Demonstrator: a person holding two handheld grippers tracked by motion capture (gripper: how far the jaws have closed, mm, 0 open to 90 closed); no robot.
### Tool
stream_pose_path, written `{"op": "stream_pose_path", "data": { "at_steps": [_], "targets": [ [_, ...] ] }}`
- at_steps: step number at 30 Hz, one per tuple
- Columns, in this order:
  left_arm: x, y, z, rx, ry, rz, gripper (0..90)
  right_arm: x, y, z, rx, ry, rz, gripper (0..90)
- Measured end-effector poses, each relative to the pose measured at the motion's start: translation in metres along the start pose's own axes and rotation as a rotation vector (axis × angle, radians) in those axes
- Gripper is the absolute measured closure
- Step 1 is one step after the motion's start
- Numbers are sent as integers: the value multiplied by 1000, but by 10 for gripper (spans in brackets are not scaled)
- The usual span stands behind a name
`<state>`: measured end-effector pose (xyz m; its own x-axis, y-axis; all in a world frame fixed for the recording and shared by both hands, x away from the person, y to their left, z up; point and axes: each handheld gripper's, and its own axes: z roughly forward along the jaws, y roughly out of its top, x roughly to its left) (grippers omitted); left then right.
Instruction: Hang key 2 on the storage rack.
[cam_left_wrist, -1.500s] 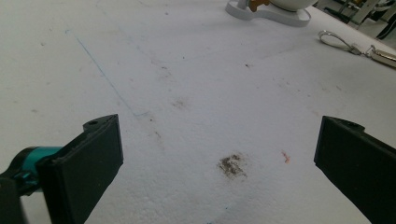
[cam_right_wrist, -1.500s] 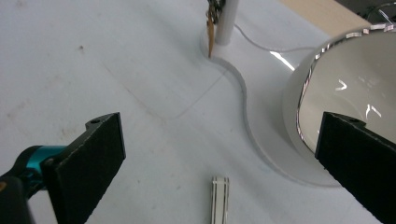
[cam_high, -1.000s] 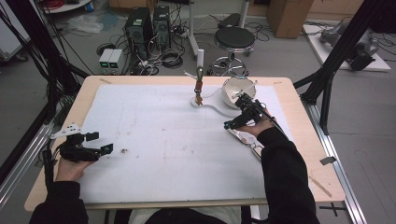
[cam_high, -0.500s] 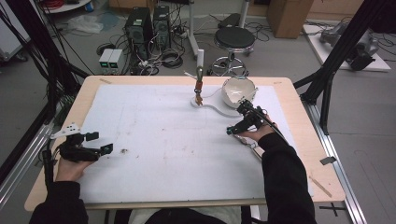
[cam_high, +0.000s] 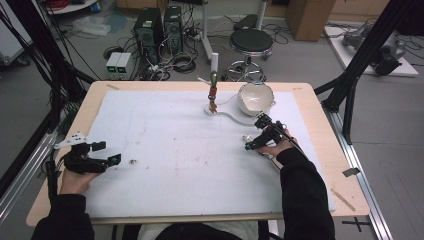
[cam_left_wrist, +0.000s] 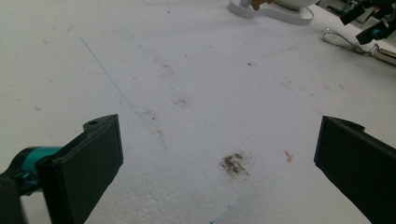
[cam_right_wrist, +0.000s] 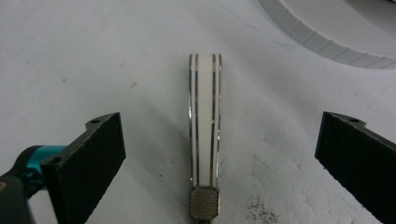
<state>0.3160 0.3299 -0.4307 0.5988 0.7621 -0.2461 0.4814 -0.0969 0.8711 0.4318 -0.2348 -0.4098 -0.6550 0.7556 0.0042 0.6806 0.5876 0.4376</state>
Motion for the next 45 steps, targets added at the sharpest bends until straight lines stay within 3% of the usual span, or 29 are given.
{"op": "stream_pose_path", "data": {
  "at_steps": [7, 11, 12, 15, 19, 20, 24, 26, 32, 35, 38, 43, 44, 45],
  "targets": [
    [0, 0, 0, 0, 1, -1, 17, -3, -4, 6, -2, 4, 16, 22],
    [0, 0, 0, 1, 1, -1, 17, -4, -7, 8, -20, 5, 15, 73],
    [0, 0, 0, 1, 2, 0, 17, -5, -9, 9, -20, 27, 0, 170],
    [1, 0, 0, 1, 4, 1, 17, -5, -10, 9, -17, 40, -9, 245],
    [0, 0, 0, 1, 6, -1, 17, -3, -11, 11, -6, 13, -25, 346],
    [0, 0, 0, 1, 6, 1, 17, -1, -10, 10, -24, 22, -35, 420],
    [0, 0, 0, 0, 5, -1, 17, 3, -8, 11, -38, -5, -44, 501],
    [0, 0, 0, -1, 5, 0, 17, 7, -5, 12, -60, -11, -45, 730],
    [0, 0, 0, 2, 4, -5, 17, 8, -5, 12, -60, -14, -36, 738],
    [0, 1, -2, -12, 9, -4, 17, 10, -7, 9, -64, -47, -28, 739],
    [0, 1, -3, -12, 9, -6, 17, 12, -7, 3, -80, -51, -28, 739],
    [-2, 1, -2, 1, 5, -1, 17, 10, -11, -18, -158, -46, -5, 740],
    [-2, 1, -3, 2, 6, -1, 17, 9, -14, -28, -195, -41, 4, 740],
    [-2, 1, -3, -2, 6, -1, 17, 9, -14, -28, -195, -41, 4, 740]
  ]
}}
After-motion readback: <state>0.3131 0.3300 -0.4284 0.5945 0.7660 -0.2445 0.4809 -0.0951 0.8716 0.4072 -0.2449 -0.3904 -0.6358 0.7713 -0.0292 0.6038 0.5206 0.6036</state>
